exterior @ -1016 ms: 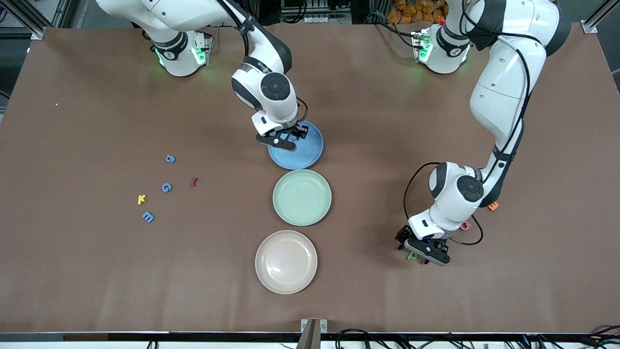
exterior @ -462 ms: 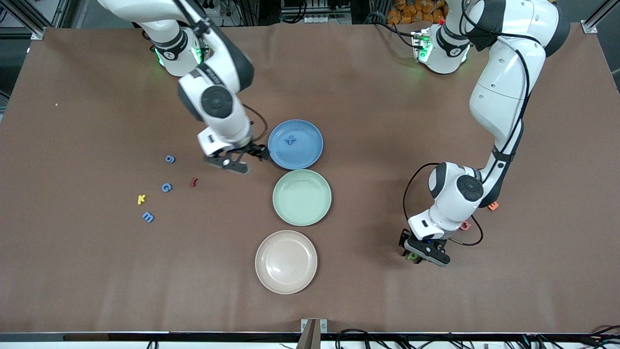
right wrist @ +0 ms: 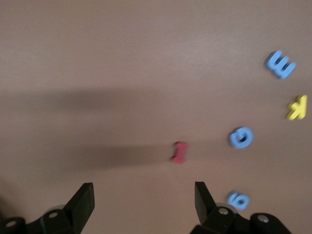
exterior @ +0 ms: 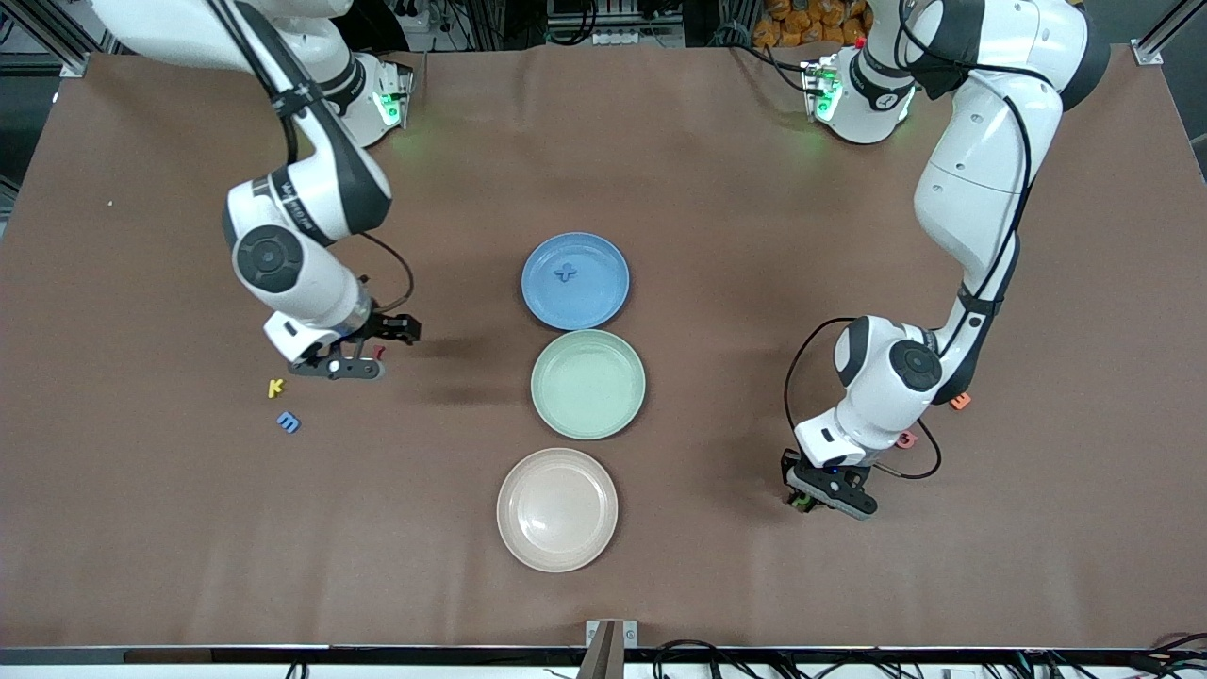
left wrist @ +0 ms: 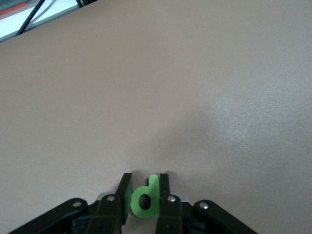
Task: Sort letters by color into matching plates
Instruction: 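Grasp the green d with the left gripper while the right gripper reaches blue G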
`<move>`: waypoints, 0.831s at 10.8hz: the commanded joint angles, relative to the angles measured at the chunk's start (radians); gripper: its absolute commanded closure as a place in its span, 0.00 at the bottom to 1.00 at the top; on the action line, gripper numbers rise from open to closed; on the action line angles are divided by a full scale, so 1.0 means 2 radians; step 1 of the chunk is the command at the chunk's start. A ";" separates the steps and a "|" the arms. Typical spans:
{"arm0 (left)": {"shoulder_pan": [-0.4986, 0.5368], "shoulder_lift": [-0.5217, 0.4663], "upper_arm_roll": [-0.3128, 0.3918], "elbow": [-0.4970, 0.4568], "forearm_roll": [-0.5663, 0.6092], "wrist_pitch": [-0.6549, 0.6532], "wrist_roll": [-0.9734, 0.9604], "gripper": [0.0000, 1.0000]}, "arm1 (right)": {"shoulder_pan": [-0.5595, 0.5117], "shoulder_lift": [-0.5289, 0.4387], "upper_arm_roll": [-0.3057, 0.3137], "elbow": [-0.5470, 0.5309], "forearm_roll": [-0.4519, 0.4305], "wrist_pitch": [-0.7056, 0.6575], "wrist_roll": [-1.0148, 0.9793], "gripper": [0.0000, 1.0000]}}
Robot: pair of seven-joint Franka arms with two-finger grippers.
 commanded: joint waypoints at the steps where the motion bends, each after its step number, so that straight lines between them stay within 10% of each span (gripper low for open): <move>1: 0.000 -0.007 0.000 -0.005 0.004 0.000 -0.004 1.00 | -0.063 -0.039 0.004 -0.086 -0.021 0.075 -0.099 0.09; 9: -0.010 -0.100 -0.005 -0.003 0.004 -0.205 -0.067 1.00 | -0.112 0.022 -0.052 -0.129 -0.079 0.231 -0.177 0.09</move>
